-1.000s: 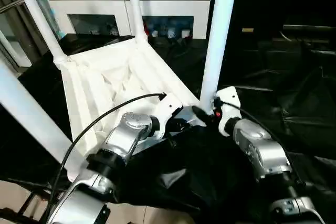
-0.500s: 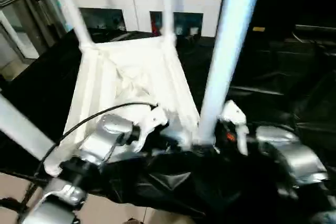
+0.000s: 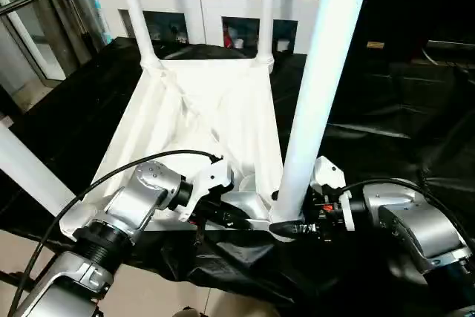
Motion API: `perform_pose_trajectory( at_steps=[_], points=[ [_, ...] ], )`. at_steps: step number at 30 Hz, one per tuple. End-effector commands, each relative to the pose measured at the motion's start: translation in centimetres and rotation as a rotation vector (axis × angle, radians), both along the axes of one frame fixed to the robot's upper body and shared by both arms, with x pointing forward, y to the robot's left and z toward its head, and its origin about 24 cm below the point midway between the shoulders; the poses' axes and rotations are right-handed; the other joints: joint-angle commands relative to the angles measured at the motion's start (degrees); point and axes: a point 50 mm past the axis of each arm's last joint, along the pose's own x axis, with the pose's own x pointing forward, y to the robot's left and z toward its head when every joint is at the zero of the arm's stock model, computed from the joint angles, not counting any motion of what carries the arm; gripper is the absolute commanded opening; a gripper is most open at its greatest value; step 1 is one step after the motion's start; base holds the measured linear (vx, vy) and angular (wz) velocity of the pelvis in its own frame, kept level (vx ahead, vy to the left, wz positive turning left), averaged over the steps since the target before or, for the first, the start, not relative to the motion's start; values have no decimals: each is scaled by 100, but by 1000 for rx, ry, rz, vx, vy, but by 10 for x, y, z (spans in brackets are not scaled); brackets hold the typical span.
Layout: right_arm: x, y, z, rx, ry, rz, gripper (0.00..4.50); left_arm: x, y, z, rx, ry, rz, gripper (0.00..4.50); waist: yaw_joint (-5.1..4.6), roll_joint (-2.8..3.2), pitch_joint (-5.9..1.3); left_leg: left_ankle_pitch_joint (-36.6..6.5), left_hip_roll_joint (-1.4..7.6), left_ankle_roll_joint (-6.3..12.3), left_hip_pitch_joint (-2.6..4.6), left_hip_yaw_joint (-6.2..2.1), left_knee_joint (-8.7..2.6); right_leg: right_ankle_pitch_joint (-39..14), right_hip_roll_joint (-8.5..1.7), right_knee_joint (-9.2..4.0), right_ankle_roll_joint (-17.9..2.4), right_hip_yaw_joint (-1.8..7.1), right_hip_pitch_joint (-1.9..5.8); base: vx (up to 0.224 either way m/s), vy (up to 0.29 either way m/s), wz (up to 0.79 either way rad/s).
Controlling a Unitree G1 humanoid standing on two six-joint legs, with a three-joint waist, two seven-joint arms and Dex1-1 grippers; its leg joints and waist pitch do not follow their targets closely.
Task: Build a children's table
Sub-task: Rotate leg to tighten
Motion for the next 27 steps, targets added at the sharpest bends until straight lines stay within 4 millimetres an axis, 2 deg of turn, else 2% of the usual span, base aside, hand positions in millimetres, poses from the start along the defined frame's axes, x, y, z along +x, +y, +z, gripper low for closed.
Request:
perform_pose_trajectory(
  at_steps=[1,6,8,9,11,13,16,18,20,21,23,25,27],
  points=[
    [-6,9,-3,17,20,41,308,0,-9,6,-45,-12,-36,0,-35,-105,-348,-1314,31,281,103,64,-403,-1015,10,-345,-1351,68,233,0,0,0],
    [-5,11,-10,28,9,-36,269,4,-10,6,-56,-42,22,0,-41,-104,-350,-1298,24,298,88,63,-398,-958,8,-339,-1364,64,236,0,0,0],
    [-1,13,-13,41,-8,-102,262,7,-12,6,-63,-57,60,0,-46,-107,-340,-1387,24,267,94,63,-409,-1084,6,-358,-1341,61,232,0,0,0],
    [-1,13,-13,41,-8,-102,262,7,-12,6,-63,-57,60,0,-72,-85,-335,-1516,17,195,96,55,-423,-1273,6,-378,-1288,54,230,0,0,0],
    [7,15,-18,45,-25,-212,261,10,-15,5,-78,-69,113,0,-84,-90,-331,-1592,17,153,101,54,-431,-1411,3,-394,-1237,56,222,0,0,0],
    [14,19,-25,41,-17,-327,260,16,-24,6,-114,-81,195,0,-156,-84,-319,-1744,-5,26,81,37,-454,-1654,1,-412,-1152,39,231,0,0,0],
    [22,28,-33,41,-8,-465,260,21,-36,3,-110,-108,276,0,-256,-90,-299,-1963,-22,-18,86,20,-470,-2112,-2,-469,-987,29,217,0,0,0],
    [25,31,-35,35,-9,-503,260,23,-40,2,-104,-119,310,0,-285,-91,-305,-2011,-26,-12,103,20,-463,-2257,0,-496,-921,32,197,0,0,0],
    [31,40,-39,14,-12,-597,260,27,-50,1,-86,-141,392,0,-319,-68,-289,-2059,-32,-38,107,26,-468,-2329,11,-519,-896,33,170,0,0,0],
    [33,42,-40,7,-13,-623,260,29,-53,0,-80,-148,415,0,-326,-83,-301,-2073,-47,-38,103,17,-466,-2468,11,-529,-840,16,188,0,0,0],
    [38,47,-41,-17,-42,-669,260,28,-61,0,-81,-148,446,0,-319,-62,-295,-2105,-36,-22,119,20,-471,-2545,12,-555,-787,24,161,0,0,0],
    [41,51,-39,-9,-64,-676,260,26,-67,0,-91,-139,447,0,-342,-57,-304,-2094,-50,-25,82,13,-479,-2465,22,-553,-763,8,184,0,0,0],
    [44,54,-33,44,-74,-674,329,23,-71,0,-104,-138,422,0,-334,-31,-312,-2091,-42,25,93,15,-477,-2377,20,-560,-780,17,174,0,0,0]
  ],
)
